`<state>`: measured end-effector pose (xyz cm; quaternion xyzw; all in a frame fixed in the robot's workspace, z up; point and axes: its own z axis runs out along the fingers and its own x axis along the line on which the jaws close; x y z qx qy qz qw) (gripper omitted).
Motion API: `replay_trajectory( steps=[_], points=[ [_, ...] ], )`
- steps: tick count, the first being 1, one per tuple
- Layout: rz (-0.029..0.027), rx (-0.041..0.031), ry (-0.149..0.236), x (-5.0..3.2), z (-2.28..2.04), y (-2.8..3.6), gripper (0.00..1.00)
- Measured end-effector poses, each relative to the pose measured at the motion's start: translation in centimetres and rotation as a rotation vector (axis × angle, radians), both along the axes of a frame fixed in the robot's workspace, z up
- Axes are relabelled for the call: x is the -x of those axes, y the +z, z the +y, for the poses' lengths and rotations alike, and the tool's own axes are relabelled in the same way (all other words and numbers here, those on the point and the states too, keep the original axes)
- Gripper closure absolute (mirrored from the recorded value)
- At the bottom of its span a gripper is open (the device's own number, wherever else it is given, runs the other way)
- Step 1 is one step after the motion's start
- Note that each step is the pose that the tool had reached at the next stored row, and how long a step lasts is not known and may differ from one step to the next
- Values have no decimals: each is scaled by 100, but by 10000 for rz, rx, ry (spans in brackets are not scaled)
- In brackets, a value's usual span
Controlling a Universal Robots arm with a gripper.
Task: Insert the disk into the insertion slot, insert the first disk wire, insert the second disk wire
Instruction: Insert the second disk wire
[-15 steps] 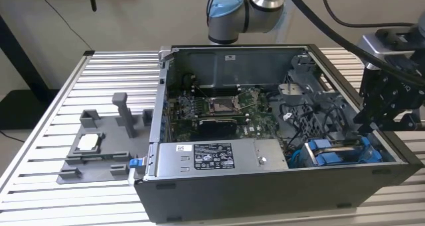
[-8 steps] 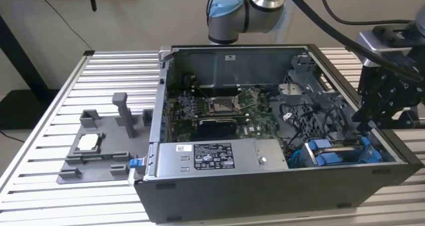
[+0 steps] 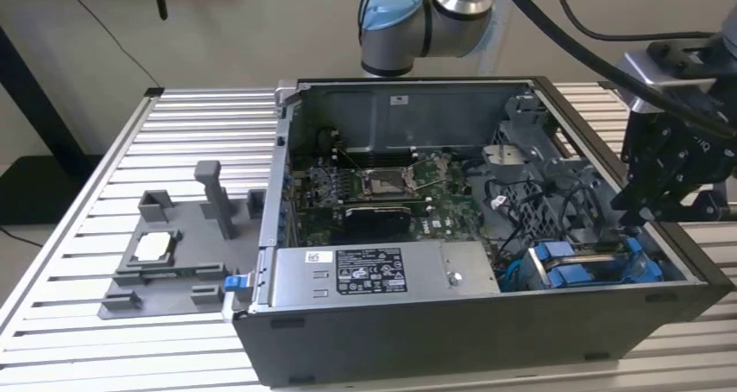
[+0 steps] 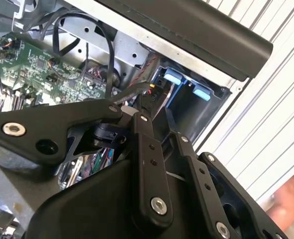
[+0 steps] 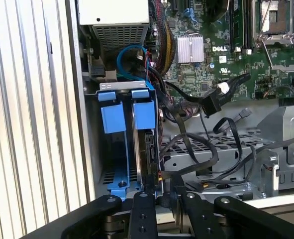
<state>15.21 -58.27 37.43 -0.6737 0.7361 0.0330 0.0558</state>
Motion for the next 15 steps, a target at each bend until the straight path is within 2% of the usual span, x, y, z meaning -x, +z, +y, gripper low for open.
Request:
replay_trajectory(
  steps=[7, 12, 15],
  points=[
    [0, -5, 0, 12, 21, 120, 73],
    [-29, -4, 0, 47, 62, 127, 73],
    [-48, -4, 0, 80, 112, 127, 73]
  ],
)
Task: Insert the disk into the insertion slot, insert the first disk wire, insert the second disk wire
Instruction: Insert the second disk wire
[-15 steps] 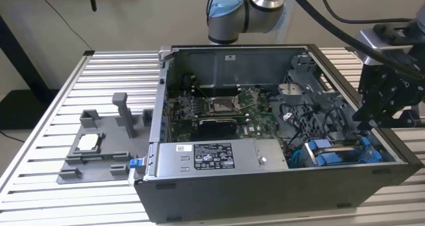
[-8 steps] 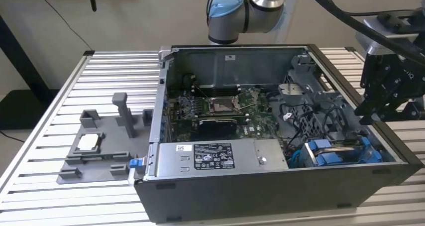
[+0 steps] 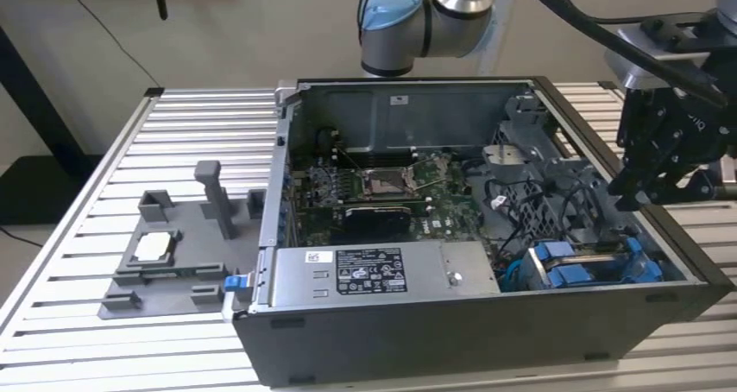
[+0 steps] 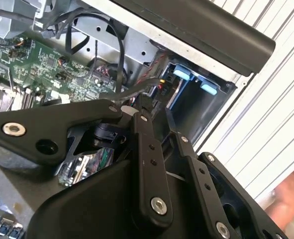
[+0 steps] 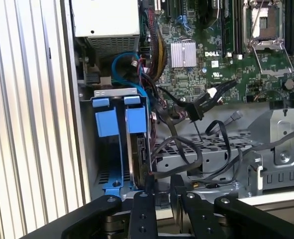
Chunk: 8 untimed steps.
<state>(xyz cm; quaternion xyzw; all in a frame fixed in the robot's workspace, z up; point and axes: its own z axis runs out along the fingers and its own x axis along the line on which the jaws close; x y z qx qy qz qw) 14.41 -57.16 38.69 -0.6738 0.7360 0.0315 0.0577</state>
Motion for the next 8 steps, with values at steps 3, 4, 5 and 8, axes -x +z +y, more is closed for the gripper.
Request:
replay_trajectory(
  steps=[3, 4, 5, 8],
  points=[
    [-18, 0, 0, 41, 84, 0, 73],
    [-22, 1, 0, 55, 112, 0, 73],
    [-26, 0, 0, 71, 141, 0, 73],
    [-30, 0, 0, 122, 203, 0, 73]
  ],
)
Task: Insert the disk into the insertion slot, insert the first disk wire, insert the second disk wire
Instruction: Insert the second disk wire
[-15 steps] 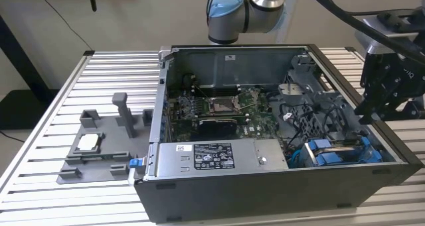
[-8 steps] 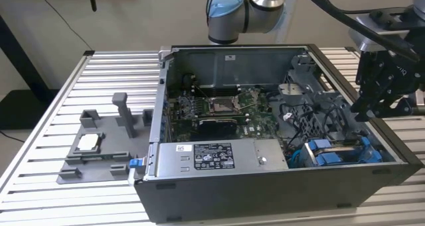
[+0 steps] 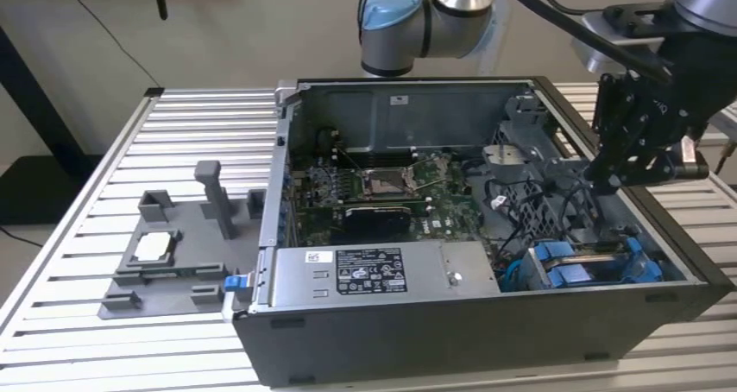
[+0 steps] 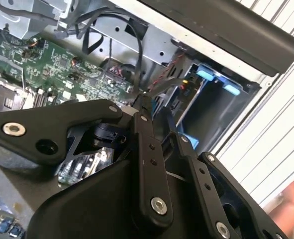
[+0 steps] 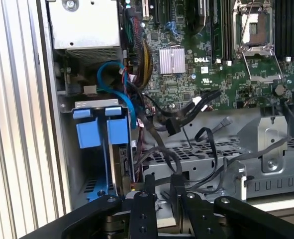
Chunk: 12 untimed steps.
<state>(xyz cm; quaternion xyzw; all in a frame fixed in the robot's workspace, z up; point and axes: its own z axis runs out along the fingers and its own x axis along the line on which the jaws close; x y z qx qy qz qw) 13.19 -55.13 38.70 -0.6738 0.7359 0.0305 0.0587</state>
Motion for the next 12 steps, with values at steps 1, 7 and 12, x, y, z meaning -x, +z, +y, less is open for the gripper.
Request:
replay_trajectory(
  steps=[1, 7, 12],
  points=[
    [0, 1, 0, 19, 15, 0, 73],
    [0, 0, 6, 144, 101, 0, 73],
    [0, 11, 17, 255, 146, 1, 73]
  ],
)
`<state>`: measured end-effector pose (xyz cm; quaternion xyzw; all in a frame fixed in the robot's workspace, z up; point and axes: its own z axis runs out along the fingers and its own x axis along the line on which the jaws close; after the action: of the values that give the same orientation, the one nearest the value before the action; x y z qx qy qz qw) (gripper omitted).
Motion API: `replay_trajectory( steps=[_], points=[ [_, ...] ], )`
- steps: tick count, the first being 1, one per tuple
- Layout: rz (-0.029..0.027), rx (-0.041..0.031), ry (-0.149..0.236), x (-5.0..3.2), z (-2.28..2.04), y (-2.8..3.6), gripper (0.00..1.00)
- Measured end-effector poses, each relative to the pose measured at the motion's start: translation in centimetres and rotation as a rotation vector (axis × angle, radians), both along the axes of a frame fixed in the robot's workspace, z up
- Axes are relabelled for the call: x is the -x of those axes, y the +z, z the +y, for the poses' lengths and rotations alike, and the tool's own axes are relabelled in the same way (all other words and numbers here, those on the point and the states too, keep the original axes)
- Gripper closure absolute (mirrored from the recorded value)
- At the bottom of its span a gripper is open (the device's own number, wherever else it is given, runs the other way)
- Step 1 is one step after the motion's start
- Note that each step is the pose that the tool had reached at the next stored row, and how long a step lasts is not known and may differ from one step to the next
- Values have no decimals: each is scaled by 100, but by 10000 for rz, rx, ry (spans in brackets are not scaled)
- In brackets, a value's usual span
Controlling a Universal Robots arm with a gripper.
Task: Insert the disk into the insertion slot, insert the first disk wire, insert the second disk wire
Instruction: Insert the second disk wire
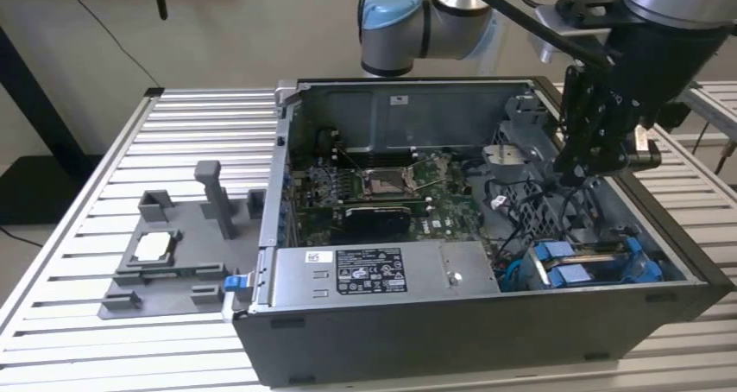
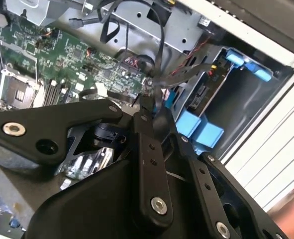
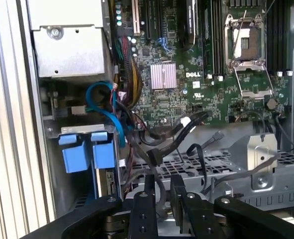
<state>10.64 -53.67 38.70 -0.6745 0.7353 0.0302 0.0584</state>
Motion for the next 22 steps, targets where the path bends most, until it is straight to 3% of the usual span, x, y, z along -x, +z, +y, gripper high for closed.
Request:
replay_trajectory(
  steps=[5, 10, 20, 22],
  points=[
    [-1, 165, 100, 80, 3, 2, 73],
    [-3, 281, 383, 116, 10, 1, 73],
    [-16, 347, 821, 220, 41, -6, 73],
    [-18, 436, 864, 247, 41, -9, 73]
  ],
)
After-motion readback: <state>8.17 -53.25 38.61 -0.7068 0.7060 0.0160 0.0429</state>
